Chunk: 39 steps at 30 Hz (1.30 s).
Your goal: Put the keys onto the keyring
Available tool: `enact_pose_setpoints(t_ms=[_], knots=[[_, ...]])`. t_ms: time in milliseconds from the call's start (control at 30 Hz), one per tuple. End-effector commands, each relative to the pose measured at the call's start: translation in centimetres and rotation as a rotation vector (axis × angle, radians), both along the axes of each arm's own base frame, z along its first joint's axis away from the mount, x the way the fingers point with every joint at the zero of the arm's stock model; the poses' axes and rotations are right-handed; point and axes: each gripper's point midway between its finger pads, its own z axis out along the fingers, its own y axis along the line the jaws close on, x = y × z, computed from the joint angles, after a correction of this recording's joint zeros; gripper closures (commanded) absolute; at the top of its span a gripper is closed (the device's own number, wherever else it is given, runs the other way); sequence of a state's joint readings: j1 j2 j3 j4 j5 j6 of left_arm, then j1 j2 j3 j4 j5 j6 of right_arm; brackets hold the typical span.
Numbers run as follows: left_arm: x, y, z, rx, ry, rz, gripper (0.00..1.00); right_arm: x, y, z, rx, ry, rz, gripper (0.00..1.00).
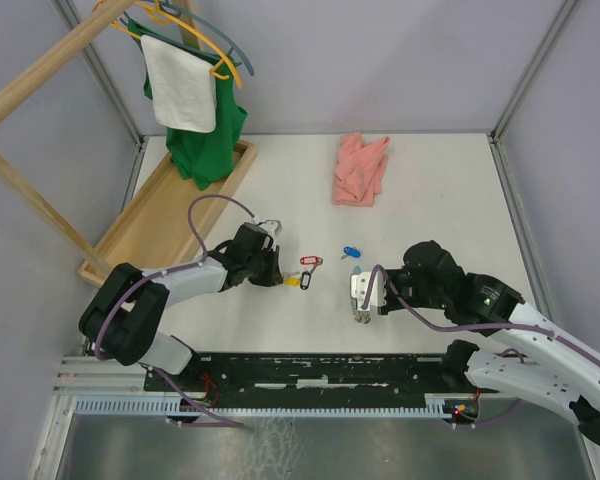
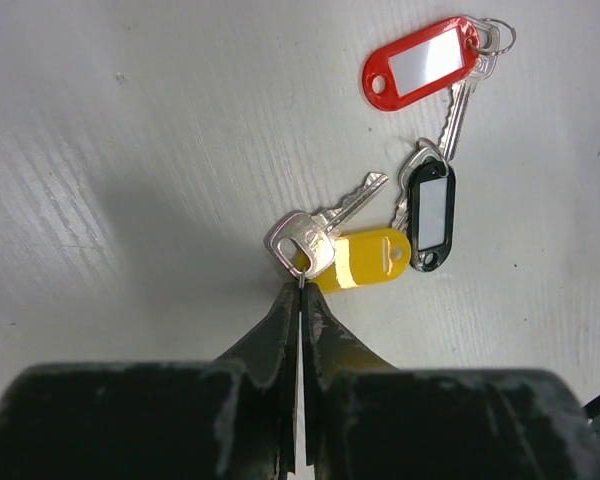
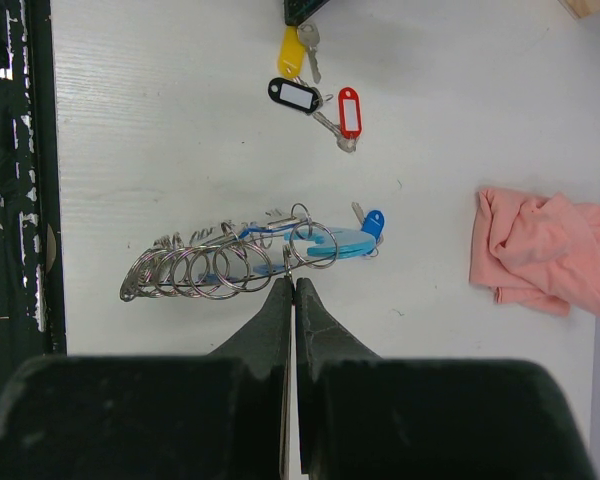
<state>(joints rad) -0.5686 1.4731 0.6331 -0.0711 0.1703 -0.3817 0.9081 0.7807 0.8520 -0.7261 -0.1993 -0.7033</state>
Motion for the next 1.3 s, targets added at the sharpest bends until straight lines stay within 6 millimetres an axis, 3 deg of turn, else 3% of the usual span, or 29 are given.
enact_pose_setpoints(t_ms=[0, 233, 433, 567, 767, 1267], knots=[[1.0, -1.1, 1.1, -0.047, -0.03, -0.014, 0.97, 0.4, 0.8, 1.6, 0.065, -0.038, 0.002, 0.99], [1.4, -1.1, 3.4, -0.054, -0.165, -0.093, 0.97, 0.4, 0.7, 1.9, 0.063, -0.042, -0.001, 0.99], [1.9, -1.4, 8.3, -0.108, -0.386, -0.171, 0.97, 0.6, 0.6, 2.2, 0.059, -0.046, -0.013, 0.99], [1.7, -1.9, 12.7, -0.164, -0.549, -0.248, 0.97, 0.9, 0.6, 2.5, 0.058, -0.045, -0.029, 0.99], [-0.2, -3.3, 17.8, -0.244, -0.778, -0.449, 0.97, 1.6, 0.8, 2.9, 0.089, -0.016, -0.105, 0.99], [-5.3, -8.3, 20.0, -0.204, -1.201, -0.843, 0.97, 2.2, 1.6, 3.3, 0.163, -0.076, -0.095, 0.99]])
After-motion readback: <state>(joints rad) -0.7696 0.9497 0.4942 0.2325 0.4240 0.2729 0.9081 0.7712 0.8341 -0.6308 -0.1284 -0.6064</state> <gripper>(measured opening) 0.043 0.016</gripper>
